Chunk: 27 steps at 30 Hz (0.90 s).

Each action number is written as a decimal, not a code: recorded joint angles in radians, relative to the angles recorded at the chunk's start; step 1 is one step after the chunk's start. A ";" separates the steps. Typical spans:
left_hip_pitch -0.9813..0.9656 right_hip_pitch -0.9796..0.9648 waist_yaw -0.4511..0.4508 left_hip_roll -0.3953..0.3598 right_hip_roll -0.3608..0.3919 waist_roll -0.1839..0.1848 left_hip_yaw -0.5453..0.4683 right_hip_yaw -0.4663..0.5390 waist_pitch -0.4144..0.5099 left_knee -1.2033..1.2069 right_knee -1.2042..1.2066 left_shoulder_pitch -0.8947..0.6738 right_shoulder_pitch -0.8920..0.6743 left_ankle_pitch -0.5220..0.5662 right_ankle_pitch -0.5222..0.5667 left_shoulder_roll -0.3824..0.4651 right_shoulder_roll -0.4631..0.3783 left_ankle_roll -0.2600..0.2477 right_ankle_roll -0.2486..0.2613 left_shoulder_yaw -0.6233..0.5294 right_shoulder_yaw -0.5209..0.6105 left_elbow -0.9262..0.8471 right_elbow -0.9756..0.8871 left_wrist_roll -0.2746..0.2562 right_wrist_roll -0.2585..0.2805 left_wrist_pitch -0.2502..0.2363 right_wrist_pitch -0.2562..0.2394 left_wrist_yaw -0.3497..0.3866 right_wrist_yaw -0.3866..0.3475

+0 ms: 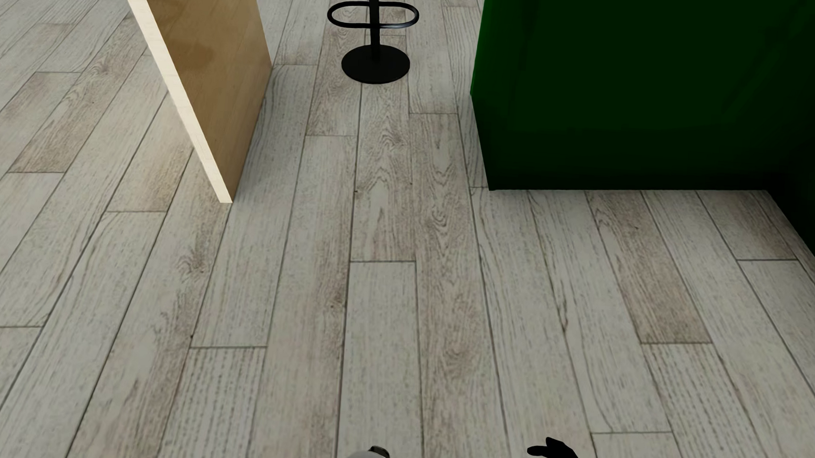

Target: Turn around

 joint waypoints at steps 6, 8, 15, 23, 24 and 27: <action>-0.036 -0.004 -0.019 -0.052 0.044 -0.043 -0.007 0.034 -0.009 0.067 -0.001 0.004 0.014 -0.105 -0.016 -0.003 -0.018 -0.004 -0.030 0.002 -0.021 -0.046 0.026 -0.049 -0.054 -0.063 0.025 0.003 0.008; 0.008 0.025 -0.053 0.038 0.026 0.007 0.067 -0.025 -0.013 0.247 0.019 -0.004 -0.040 -0.225 -0.049 -0.001 -0.014 -0.045 -0.024 0.009 -0.024 -0.047 -0.032 0.003 -0.025 -0.045 0.031 0.004 0.020; 0.095 -0.200 -0.243 -0.002 0.083 -0.037 0.002 0.102 -0.001 0.094 -0.017 0.025 -0.030 -0.041 0.226 0.035 -0.011 -0.016 -0.023 -0.006 -0.045 -0.038 0.033 0.140 0.004 -0.044 -0.075 -0.081 -0.025; 0.170 -0.137 -0.288 0.015 0.080 -0.028 0.015 0.084 -0.021 -0.011 -0.108 -0.130 0.013 0.004 0.239 0.025 -0.010 -0.024 -0.057 0.000 -0.067 -0.021 0.016 0.037 0.032 -0.102 -0.050 -0.149 -0.044; 0.170 -0.148 -0.294 0.014 0.081 -0.024 0.014 0.082 -0.019 -0.016 -0.082 -0.103 -0.004 0.007 0.188 0.031 0.002 -0.025 -0.092 0.007 -0.073 -0.031 0.008 0.050 0.027 -0.096 -0.070 -0.135 -0.044; 0.184 -0.127 -0.266 0.010 0.071 -0.012 0.016 0.086 -0.013 -0.040 -0.125 -0.101 0.010 0.020 0.246 0.034 0.015 -0.026 0.020 -0.005 -0.047 -0.022 0.012 0.074 0.000 -0.039 -0.111 -0.082 -0.035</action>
